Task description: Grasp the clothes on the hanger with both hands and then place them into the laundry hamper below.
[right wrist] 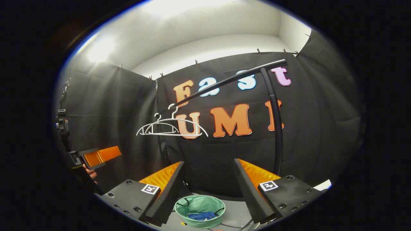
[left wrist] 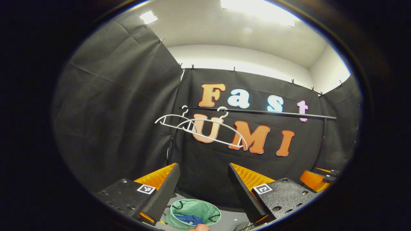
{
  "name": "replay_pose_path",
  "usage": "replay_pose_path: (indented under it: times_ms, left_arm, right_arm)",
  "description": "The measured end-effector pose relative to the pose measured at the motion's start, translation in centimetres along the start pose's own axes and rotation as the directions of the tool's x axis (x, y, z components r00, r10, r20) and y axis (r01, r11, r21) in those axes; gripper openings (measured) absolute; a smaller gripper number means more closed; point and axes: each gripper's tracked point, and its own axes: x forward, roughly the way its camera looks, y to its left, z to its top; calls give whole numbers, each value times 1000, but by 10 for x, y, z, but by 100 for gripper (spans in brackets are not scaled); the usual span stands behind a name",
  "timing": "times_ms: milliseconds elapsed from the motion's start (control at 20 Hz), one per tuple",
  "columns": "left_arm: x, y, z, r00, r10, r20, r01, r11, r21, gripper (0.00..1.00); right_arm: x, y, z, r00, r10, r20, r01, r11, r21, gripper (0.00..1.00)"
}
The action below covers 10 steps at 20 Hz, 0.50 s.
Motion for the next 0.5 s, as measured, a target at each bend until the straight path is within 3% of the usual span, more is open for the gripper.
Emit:
replay_pose_path:
  times_ms: [400,450,500]
  left_arm:
    - [-14,2,7,1000,3,22,-3,1000,16,92]
    - [-19,1,8,1000,4,23,-4,1000,18,92]
    - [-23,2,8,1000,5,25,-5,1000,23,93]
  right_arm:
    - [-23,3,-3,1000,-1,-3,1,1000,-4,98]
    - [-25,4,-1,1000,-2,2,2,1000,-6,89]
    - [-27,4,1,1000,0,6,0,1000,-10,89]
